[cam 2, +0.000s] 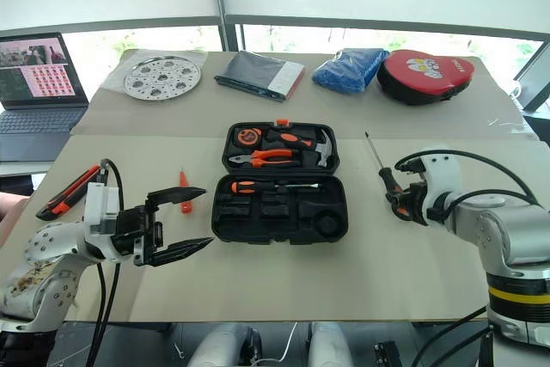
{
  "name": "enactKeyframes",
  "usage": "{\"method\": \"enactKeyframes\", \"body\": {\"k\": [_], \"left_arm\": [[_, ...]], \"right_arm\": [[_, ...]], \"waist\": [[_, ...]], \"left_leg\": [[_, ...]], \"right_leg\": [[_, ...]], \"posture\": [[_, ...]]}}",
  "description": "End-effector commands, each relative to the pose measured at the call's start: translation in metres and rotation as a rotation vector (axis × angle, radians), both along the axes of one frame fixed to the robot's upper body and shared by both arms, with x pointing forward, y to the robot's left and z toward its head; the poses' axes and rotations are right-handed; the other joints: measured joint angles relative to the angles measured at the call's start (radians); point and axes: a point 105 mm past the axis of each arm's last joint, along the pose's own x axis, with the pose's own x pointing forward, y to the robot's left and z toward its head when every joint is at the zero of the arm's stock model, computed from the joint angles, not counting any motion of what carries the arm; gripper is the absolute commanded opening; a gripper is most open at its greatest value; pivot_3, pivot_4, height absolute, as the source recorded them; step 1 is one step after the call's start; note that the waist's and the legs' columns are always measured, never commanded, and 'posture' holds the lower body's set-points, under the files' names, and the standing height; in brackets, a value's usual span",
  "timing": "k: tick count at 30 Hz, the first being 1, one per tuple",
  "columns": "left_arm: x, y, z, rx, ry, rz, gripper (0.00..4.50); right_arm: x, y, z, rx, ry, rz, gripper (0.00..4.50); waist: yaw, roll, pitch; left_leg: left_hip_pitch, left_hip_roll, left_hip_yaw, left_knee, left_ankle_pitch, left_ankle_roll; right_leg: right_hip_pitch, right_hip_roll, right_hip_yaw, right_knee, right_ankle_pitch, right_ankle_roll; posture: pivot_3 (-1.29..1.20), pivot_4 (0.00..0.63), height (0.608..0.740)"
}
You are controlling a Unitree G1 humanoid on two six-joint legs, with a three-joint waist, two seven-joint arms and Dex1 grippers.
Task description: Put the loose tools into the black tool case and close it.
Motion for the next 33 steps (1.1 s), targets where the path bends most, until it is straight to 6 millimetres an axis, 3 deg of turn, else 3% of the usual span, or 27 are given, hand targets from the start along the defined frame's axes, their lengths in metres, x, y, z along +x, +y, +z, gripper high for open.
{"method": "enactKeyframes", "body": {"k": [1, 4, 7, 14, 21, 33], "left_arm": [[-0.004, 0.014, 0.002, 0.009, -0.039, 0.067, 4.50], [-0.003, 0.034, -0.007, 0.017, -0.015, 0.183, 4.50], [-0.003, 0.044, -0.008, 0.028, -0.019, 0.239, 4.50], [-0.008, 0.035, -0.005, 0.021, -0.021, 0.236, 4.50], [-0.011, 0.030, -0.004, 0.020, -0.016, 0.233, 4.50], [-0.008, 0.026, -0.003, 0.031, -0.027, 0.206, 4.50]], "right_arm": [[-0.001, 0.060, 0.047, -0.061, -0.270, 0.456, 1.04], [-0.008, 0.117, 0.040, -0.201, -0.294, 0.922, 1.04], [-0.003, 0.141, 0.028, -0.267, -0.243, 1.084, 1.04], [0.011, 0.128, -0.001, -0.489, -0.105, 1.172, 1.04], [0.024, 0.113, -0.005, -0.521, -0.057, 1.096, 1.04], [0.032, 0.110, -0.019, -0.570, -0.011, 1.095, 1.04]], "waist": [[-0.004, 0.000, 0.000], [-0.024, 0.001, 0.001], [-0.029, 0.000, 0.002], [0.006, 0.000, 0.003], [-0.007, 0.000, 0.004], [-0.014, 0.000, 0.004]], "left_leg": [[0.000, 0.000, 0.000, 0.000, 0.000, 0.000], [0.002, 0.001, 0.000, -0.001, 0.000, 0.000], [0.003, 0.001, 0.000, -0.002, 0.001, -0.001], [-0.003, -0.001, -0.001, 0.001, -0.001, 0.002], [-0.004, 0.001, -0.001, 0.000, -0.001, -0.001], [-0.001, 0.001, -0.001, 0.000, 0.000, -0.003]], "right_leg": [[0.000, 0.000, 0.000, 0.000, 0.000, 0.000], [0.000, 0.001, 0.001, 0.000, 0.000, 0.000], [0.000, 0.002, 0.001, 0.001, -0.001, 0.000], [-0.001, -0.003, -0.003, 0.000, -0.001, -0.001], [-0.002, -0.002, -0.005, -0.001, 0.000, 0.000], [-0.002, -0.002, -0.004, 0.001, -0.001, -0.001]], "posture": [[0.00, 0.150, 0.740], [0.00, 0.150, 0.740], [0.00, 0.150, 0.740], [0.00, 0.150, 0.740], [0.00, 0.150, 0.740], [0.00, 0.150, 0.740]]}}
